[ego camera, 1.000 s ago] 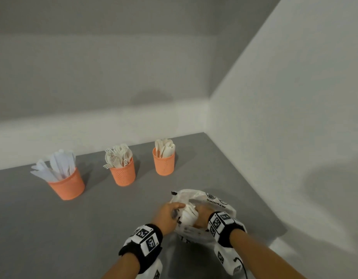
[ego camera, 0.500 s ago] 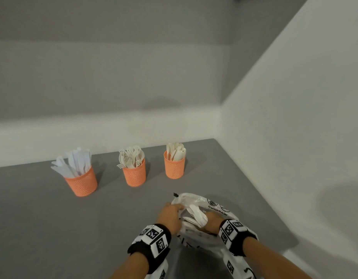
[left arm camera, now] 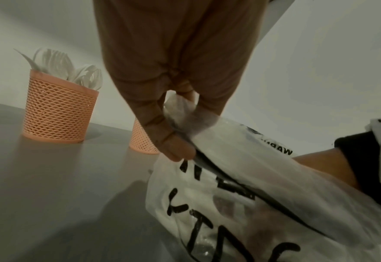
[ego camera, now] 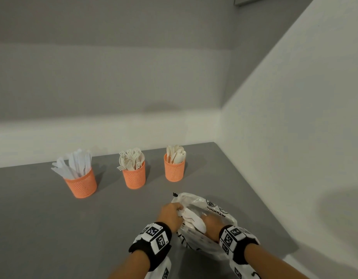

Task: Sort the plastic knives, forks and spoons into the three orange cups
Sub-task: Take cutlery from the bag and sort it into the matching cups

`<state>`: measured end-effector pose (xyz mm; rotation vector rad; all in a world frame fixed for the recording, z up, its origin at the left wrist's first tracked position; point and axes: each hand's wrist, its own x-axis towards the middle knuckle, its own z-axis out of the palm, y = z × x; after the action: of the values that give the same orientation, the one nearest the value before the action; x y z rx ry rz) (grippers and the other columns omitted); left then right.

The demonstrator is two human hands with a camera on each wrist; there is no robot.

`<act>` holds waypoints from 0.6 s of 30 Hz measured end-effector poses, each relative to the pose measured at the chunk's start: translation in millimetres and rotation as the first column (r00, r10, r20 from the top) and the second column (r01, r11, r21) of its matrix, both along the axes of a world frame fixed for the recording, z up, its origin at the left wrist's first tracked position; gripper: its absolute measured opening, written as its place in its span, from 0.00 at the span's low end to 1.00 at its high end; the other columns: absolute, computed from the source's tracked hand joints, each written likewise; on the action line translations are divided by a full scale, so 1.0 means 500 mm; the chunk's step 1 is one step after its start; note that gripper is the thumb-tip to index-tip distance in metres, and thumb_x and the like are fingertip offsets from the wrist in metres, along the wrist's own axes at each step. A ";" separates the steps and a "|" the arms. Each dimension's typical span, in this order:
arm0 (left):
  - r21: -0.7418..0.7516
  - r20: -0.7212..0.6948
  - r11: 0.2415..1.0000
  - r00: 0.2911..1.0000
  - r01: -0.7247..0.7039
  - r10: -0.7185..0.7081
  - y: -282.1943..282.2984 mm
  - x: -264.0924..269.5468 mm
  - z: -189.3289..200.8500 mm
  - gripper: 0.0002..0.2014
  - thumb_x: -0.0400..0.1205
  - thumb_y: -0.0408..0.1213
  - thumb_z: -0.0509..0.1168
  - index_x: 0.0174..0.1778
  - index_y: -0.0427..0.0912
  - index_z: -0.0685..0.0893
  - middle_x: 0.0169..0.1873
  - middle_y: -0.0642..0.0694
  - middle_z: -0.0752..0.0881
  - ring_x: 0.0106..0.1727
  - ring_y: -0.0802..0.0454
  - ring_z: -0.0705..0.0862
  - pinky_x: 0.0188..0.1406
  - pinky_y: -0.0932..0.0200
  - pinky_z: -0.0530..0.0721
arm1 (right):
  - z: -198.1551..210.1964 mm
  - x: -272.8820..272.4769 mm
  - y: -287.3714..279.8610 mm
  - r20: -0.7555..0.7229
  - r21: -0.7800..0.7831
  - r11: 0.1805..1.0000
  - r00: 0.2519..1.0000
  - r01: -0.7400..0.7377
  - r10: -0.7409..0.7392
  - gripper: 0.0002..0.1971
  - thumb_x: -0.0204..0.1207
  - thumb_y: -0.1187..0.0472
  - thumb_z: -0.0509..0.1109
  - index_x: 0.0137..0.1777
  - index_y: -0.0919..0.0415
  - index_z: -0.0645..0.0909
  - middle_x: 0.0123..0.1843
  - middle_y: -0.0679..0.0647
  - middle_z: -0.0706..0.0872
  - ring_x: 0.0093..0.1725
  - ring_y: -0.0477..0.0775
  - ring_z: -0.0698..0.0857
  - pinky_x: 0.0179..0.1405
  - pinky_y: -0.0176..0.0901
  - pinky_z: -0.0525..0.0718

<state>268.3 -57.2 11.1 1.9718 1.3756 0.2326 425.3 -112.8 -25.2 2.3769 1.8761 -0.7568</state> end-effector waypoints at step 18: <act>0.092 -0.124 0.995 0.991 -0.033 0.044 -0.039 -0.046 0.002 0.19 0.81 0.31 0.60 0.69 0.43 0.76 0.64 0.39 0.74 0.61 0.40 0.80 0.65 0.54 0.76 | 0.028 -0.026 -0.012 -0.088 0.128 0.991 0.995 -0.042 0.053 0.27 0.76 0.48 0.65 0.76 0.43 0.66 0.78 0.47 0.70 0.77 0.52 0.68 0.76 0.41 0.62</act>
<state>245.2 -76.5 12.1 2.0651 1.5079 0.1938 412.4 -118.5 -11.4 2.3984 2.0677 -0.7774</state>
